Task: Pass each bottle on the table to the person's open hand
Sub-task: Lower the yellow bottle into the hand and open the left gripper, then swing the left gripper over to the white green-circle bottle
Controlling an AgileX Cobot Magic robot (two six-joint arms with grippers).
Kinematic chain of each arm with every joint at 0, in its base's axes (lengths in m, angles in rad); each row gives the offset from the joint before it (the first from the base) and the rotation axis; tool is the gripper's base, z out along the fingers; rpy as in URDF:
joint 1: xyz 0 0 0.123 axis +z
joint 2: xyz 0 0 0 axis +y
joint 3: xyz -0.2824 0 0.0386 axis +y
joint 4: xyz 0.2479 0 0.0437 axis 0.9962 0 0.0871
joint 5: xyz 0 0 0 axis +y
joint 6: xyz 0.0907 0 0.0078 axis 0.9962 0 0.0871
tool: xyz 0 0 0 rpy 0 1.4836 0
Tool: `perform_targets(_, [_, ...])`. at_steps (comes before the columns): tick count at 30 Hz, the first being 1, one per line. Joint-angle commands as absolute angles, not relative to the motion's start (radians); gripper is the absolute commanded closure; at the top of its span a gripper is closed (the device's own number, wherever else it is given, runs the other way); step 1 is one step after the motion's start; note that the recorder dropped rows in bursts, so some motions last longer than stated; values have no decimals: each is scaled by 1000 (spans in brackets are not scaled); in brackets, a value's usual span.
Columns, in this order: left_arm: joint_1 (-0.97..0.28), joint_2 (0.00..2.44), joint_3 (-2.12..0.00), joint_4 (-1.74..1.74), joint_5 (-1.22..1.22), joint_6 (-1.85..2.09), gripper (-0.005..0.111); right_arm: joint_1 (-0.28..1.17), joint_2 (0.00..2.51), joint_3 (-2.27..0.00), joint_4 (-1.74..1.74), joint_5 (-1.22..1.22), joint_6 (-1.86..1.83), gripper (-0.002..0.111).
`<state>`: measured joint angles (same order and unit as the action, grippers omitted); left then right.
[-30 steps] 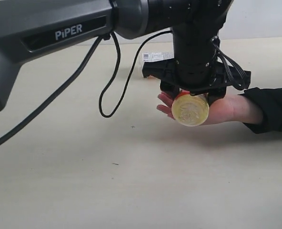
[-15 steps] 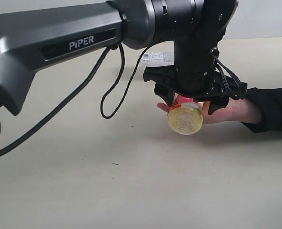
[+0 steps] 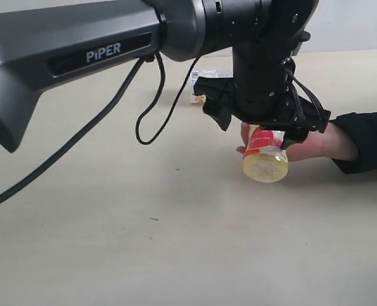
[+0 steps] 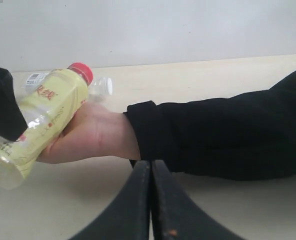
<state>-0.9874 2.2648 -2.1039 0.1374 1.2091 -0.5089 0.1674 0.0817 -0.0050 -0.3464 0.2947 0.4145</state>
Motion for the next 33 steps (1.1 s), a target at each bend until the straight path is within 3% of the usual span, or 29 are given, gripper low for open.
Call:
perform_targets(1, [-988, 2208, -2105, 207, 1221, -454, 24, 162, 85, 0, -349, 282, 413, 108])
perform_targets(12, [-988, 2100, -2097, 237, 1221, -187, 24, 162, 85, 0, -349, 282, 413, 108])
perform_targets(20, [-935, 2034, -1907, 388, 1221, -151, 24, 162, 85, 0, -349, 282, 413, 108])
perform_targets(28, [-761, 1994, -1695, 416, 1221, 55, 24, 162, 85, 0, -349, 282, 413, 108])
perform_targets(33, [-586, 1997, -1647, 337, 1009, 288, 24, 162, 85, 0, -349, 282, 413, 108])
